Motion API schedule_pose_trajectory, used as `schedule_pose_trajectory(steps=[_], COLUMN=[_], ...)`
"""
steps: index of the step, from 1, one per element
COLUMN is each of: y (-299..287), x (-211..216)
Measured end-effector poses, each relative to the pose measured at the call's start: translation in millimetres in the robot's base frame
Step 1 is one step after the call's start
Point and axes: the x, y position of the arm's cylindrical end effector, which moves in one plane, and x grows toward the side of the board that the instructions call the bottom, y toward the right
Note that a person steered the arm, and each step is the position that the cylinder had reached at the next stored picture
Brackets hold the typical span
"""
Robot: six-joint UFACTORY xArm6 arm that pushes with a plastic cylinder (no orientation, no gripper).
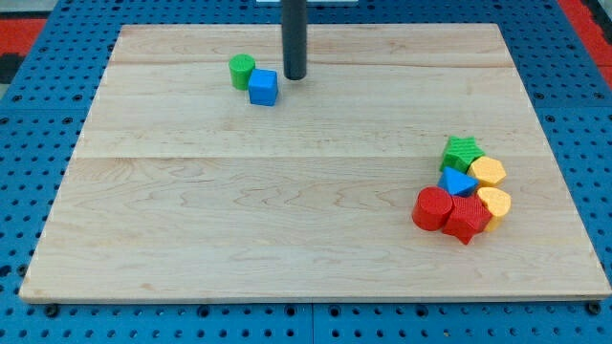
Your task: Separate the green circle from the blue cube
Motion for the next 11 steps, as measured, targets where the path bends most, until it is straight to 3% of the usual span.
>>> schedule_pose_trajectory(steps=[4,6,8,11], y=[-99.7,-138.7,-91.0,-87.0], x=[0.1,-29.1,20.5,35.1])
